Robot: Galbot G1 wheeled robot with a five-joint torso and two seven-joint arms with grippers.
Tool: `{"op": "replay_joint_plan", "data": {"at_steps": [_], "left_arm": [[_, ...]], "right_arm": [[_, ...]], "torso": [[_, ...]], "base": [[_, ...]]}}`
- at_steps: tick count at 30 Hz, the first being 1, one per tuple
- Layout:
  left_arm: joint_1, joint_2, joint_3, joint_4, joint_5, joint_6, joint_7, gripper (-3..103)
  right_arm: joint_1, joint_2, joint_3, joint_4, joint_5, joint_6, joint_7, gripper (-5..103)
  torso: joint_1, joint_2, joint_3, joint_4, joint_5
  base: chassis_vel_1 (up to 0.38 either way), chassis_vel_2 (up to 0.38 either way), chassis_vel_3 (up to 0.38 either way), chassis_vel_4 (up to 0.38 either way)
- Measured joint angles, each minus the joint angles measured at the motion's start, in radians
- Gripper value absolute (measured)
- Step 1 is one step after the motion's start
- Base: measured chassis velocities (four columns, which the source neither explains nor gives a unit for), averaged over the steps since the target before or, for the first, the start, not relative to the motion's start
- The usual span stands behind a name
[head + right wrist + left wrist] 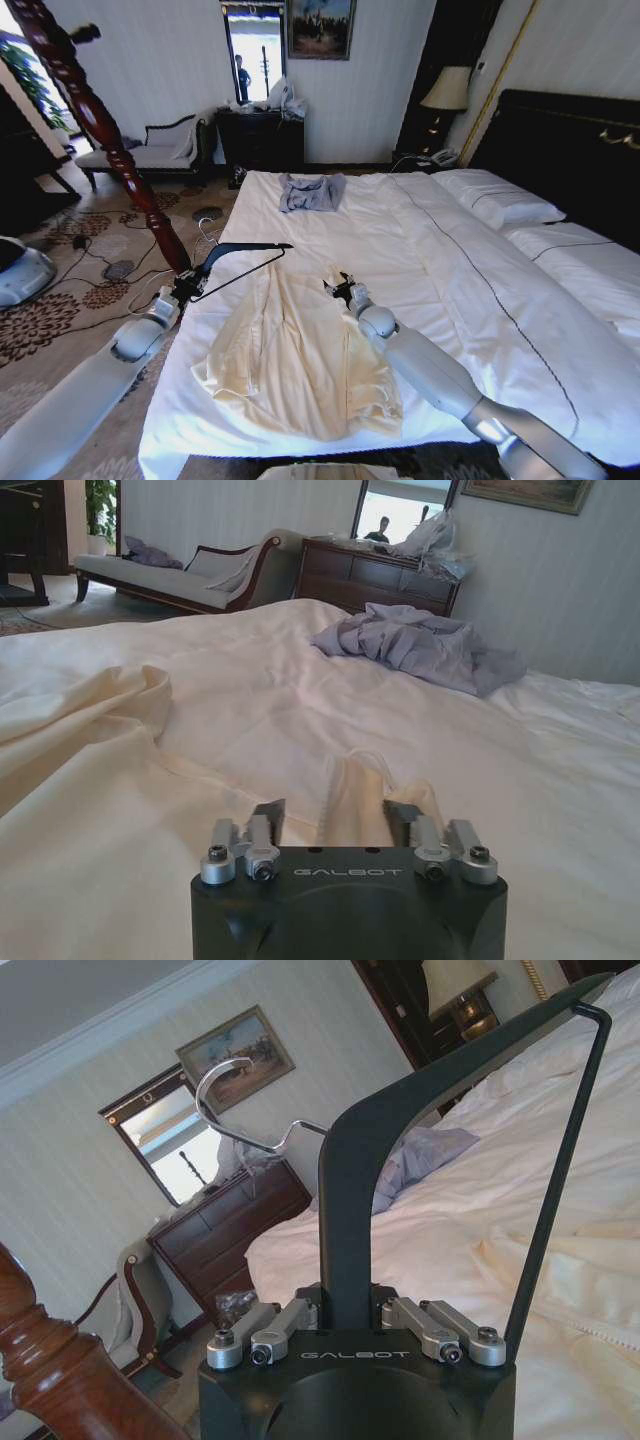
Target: Pick up the clothes from the bed and hang them on the clothes hanger.
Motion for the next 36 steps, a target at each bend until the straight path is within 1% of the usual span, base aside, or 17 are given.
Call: {"op": "replay_joint_plan", "data": {"at_steps": [1, 3, 5, 6, 7, 9, 10, 12, 14, 15, 16, 19, 24, 27, 33, 34, 36], "left_arm": [[0.0, 0.0, 0.0, 0.0, 0.0, 0.0, 0.0, 22], [0.0, -0.002, 0.003, 0.001, 0.0, 0.0, 0.001, 22], [0.0, -0.003, 0.003, 0.001, 0.0, 0.0, 0.001, 22], [0.0, -0.003, 0.004, 0.0, 0.0, 0.0, 0.001, 22], [0.0, -0.003, 0.005, -0.001, 0.0, 0.0, 0.002, 22], [0.0, -0.003, 0.005, -0.002, 0.0, 0.0, 0.003, 22], [0.0, -0.003, 0.005, -0.002, 0.0, 0.0, 0.003, 22], [0.0, -0.002, 0.005, -0.002, 0.0, 0.0, 0.004, 22], [0.001, -0.002, 0.005, -0.003, 0.0, 0.0, 0.004, 22], [0.001, -0.002, 0.005, -0.007, 0.0, 0.0, 0.004, 22], [0.001, -0.002, 0.005, -0.011, 0.0, 0.0, 0.004, 22], [0.005, 0.001, 0.007, -0.019, 0.002, 0.002, 0.006, 22], [0.01, 0.003, 0.012, -0.021, 0.005, 0.004, 0.013, 22], [0.015, 0.003, 0.016, -0.021, 0.011, 0.005, 0.02, 22], [0.036, 0.004, 0.04, -0.027, 0.034, 0.003, 0.037, 22], [0.036, 0.004, 0.04, -0.027, 0.034, 0.003, 0.037, 22], [0.032, 0.005, 0.075, -0.033, 0.045, 0.002, 0.042, 22]], "right_arm": [[0.0, 0.0, 0.0, 0.0, 0.0, 0.0, 0.0, 57], [0.002, 0.008, -0.005, -0.008, -0.001, 0.0, 0.002, 46], [0.003, 0.009, -0.005, -0.008, -0.001, 0.0, 0.002, 46], [0.005, 0.012, -0.008, -0.01, -0.001, -0.001, 0.005, 36], [0.006, 0.012, -0.008, -0.01, -0.001, -0.005, 0.008, 36], [0.009, 0.013, -0.01, -0.008, -0.001, -0.016, 0.016, 25], [0.009, 0.013, -0.01, -0.008, -0.001, -0.016, 0.016, 25], [0.013, 0.015, -0.011, -0.011, -0.001, -0.024, 0.021, 14], [0.015, 0.014, -0.011, -0.015, -0.002, -0.025, 0.022, 14], [0.015, 0.011, -0.011, -0.021, -0.002, -0.025, 0.022, 3], [0.015, 0.008, -0.01, -0.023, -0.002, -0.025, 0.023, 2], [0.015, 0.003, -0.005, -0.022, 0.0, -0.025, 0.027, 1], [0.008, -0.01, 0.008, -0.009, 0.008, -0.024, 0.037, 1], [-0.001, -0.034, 0.026, 0.008, 0.014, -0.024, 0.041, 1], [-0.018, -0.083, 0.069, 0.08, 0.029, -0.024, 0.049, 1], [-0.018, -0.083, 0.069, 0.08, 0.029, -0.024, 0.049, 1], [-0.023, -0.106, 0.089, 0.124, 0.041, -0.024, 0.052, 1]], "torso": [[0.0, 0.0, 0.0, 0.0, 0.0], [0.0, 0.0, 0.0, 0.0003, -0.0001], [0.0, 0.0, 0.0, 0.0005, 0.0], [0.0, 0.0, 0.0, 0.0005, 0.0], [0.0, 0.0, 0.0, 0.0004, 0.0], [0.0, 0.0, 0.0, 0.0, 0.0], [0.0, 0.0, 0.0, 0.0, 0.0], [0.0, 0.0, 0.0, 0.0004, 0.0], [0.0, 0.0, 0.0, 0.0006, 0.0], [0.0, 0.0, 0.0, 0.0005, 0.0], [0.0, 0.0, 0.0, 0.0002, 0.0], [0.0, 0.0, 0.0, -0.0001, 0.0], [0.0, 0.0, 0.0, 0.0007, 0.0], [0.0, 0.0, 0.0, -0.0001, 0.0001], [0.0, 0.0, 0.0, 0.0004, 0.0001], [0.0, 0.0, 0.0, 0.0004, 0.0001], [0.0, 0.0, 0.0, 0.0003, 0.0]], "base": [[0.0, 0.0, 0.0, 0.0], [0.0, 0.0, 0.0, 0.0], [0.0, 0.0, 0.0, 0.0], [0.0, 0.0, 0.0, 0.0], [0.0, 0.0, 0.0, 0.0], [0.0, 0.0, 0.0, 0.0], [0.0, 0.0, 0.0, 0.0], [0.0, 0.0, 0.0, 0.0], [0.0, 0.0, 0.0, 0.0], [0.0, 0.0, 0.0, 0.0], [0.0, 0.0, 0.0, 0.0], [0.0, 0.0, 0.0, 0.0], [0.0, 0.0, 0.0, 0.0], [0.0, 0.0, 0.0, 0.0], [0.0, 0.0, 0.0, 0.0], [0.0, 0.0, 0.0, 0.0], [0.0, 0.0, 0.0, 0.0]]}}
